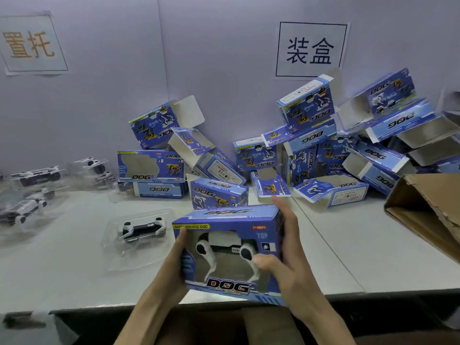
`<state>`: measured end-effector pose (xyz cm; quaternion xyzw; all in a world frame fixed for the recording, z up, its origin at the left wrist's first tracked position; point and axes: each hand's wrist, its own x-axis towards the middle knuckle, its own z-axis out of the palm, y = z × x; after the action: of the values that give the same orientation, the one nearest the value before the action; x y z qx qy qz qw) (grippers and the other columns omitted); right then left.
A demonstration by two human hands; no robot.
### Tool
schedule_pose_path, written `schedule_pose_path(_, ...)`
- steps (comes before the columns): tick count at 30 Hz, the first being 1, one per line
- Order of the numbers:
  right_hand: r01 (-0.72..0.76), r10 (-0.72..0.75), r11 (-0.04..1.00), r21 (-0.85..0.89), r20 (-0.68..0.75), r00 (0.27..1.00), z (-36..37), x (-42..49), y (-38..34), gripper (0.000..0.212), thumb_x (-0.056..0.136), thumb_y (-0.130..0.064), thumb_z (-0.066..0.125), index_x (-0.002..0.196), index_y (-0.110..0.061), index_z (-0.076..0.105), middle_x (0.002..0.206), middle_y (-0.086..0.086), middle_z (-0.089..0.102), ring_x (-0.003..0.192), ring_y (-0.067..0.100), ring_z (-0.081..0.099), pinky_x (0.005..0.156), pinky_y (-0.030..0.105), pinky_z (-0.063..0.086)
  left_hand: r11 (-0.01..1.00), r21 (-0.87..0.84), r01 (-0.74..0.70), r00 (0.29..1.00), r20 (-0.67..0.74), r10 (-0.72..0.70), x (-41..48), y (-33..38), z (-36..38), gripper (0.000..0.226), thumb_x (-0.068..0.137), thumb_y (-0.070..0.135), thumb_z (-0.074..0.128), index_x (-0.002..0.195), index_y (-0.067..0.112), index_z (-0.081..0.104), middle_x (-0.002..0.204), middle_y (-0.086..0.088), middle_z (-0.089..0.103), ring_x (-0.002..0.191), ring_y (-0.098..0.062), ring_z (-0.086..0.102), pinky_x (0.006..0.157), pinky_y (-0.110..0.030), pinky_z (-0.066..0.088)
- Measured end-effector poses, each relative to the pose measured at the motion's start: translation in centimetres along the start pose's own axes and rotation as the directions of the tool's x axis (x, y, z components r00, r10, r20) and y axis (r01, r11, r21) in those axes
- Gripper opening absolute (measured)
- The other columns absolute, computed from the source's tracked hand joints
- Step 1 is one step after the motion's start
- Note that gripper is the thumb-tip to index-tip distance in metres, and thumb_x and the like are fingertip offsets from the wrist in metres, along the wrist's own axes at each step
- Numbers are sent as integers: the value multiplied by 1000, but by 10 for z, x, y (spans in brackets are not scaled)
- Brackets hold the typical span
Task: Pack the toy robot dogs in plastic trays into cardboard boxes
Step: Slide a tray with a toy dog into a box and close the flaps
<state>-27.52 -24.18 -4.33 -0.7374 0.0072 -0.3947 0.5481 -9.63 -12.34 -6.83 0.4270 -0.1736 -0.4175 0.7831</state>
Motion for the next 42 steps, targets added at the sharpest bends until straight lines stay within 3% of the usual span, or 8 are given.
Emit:
schedule_pose_path(5,50,-50,996,-72,4,999,5,-6,-8,84,77,-33,62,148,-51,21,144,-4,41,124,15,54,91,16,49,987,-85,-136,987,70,142,5,-10,-3,52,68,56,75,102,17,80,107,-16,74,90,-32,73,68,-42,61)
schedule_pose_path(15,-127,147,973,195,-94,985,-23,-1,20,74,80,-18,56,145,-47,35,131,-7,59,120,20,60,97,42,54,886,415,-205,974,-5,228,1,4,23,81,57,78,65,114,20,63,90,-3,78,77,-18,75,57,-21,56)
schedule_pose_path(19,-332,332,943,-11,64,941,-47,8,23,64,77,-29,68,135,-32,40,117,3,68,113,24,63,97,36,52,852,517,-86,994,-18,111,5,17,19,39,90,52,53,100,15,61,113,-12,73,58,-4,70,47,-14,51)
schedule_pose_path(26,-552,576,812,190,-111,810,-77,-9,40,75,59,-38,88,121,-13,55,106,14,74,89,32,73,68,40,60,968,222,-117,984,-108,143,32,30,-19,53,99,55,36,128,16,57,119,-8,66,95,-22,65,76,-40,50)
schedule_pose_path(33,-126,571,793,596,-654,497,-134,24,41,58,71,-21,85,118,-3,58,89,16,67,75,26,66,58,36,60,604,779,-168,961,-6,275,42,-28,-67,22,95,2,60,89,18,75,82,-14,73,69,-33,67,59,-28,54)
schedule_pose_path(36,169,424,847,504,-833,355,-172,50,39,77,77,-29,84,138,-13,40,121,5,56,105,19,60,91,46,56,589,789,-174,964,15,264,41,-30,-69,25,95,2,59,83,17,75,79,-13,72,65,-25,64,61,-22,54)
schedule_pose_path(38,-151,234,971,186,-870,435,-186,58,46,92,82,-28,82,153,-20,25,153,1,33,138,20,40,115,48,35,571,798,-194,956,23,292,42,-33,-67,22,95,0,60,85,14,74,77,-12,72,65,-23,64,59,-18,52)
schedule_pose_path(42,-695,419,627,-351,-601,681,-175,30,94,68,90,-23,72,150,-15,42,161,12,30,148,26,27,119,35,24,460,862,-214,943,60,328,36,-36,-59,18,93,-1,62,86,13,73,75,-4,73,66,-10,67,66,-19,53)
